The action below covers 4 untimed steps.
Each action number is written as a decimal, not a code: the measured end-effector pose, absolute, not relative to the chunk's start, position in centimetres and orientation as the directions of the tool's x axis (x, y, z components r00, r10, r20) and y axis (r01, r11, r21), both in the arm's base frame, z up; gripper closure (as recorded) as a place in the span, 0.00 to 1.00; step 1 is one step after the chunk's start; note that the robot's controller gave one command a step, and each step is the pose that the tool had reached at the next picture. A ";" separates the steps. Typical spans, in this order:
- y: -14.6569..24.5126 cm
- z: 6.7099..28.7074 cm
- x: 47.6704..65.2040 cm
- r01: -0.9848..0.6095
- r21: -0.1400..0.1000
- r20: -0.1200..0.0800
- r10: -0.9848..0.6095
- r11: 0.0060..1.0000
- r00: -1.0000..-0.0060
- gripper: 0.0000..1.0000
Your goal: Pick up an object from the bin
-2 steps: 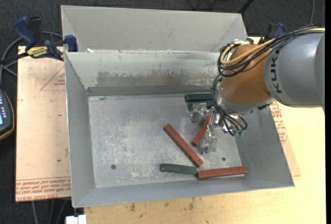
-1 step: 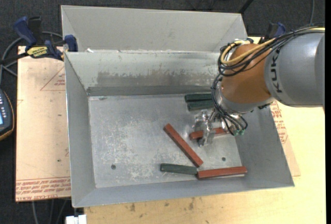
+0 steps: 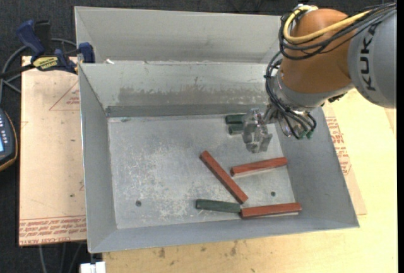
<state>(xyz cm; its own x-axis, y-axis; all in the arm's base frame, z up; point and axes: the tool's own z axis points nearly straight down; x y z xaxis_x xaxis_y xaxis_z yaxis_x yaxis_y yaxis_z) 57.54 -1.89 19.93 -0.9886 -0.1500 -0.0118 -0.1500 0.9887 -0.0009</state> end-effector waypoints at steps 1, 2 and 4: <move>-2.0 19.5 57.3 -0.148 0.001 -0.004 -0.148 0.989 -0.989 0.00; -1.0 8.8 52.3 -0.309 0.004 0.006 -0.309 0.951 -0.951 0.00; -7.4 6.8 59.7 -0.236 -0.002 -0.001 -0.236 0.972 -0.972 0.00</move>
Offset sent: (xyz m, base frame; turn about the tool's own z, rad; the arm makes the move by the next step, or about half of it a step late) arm 0.0000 0.0000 0.0000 0.0000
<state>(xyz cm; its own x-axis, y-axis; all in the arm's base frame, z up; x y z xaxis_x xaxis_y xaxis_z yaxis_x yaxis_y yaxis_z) 59.72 -7.43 6.79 -0.9718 -0.2360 -0.0006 -0.2360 0.9718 -0.0016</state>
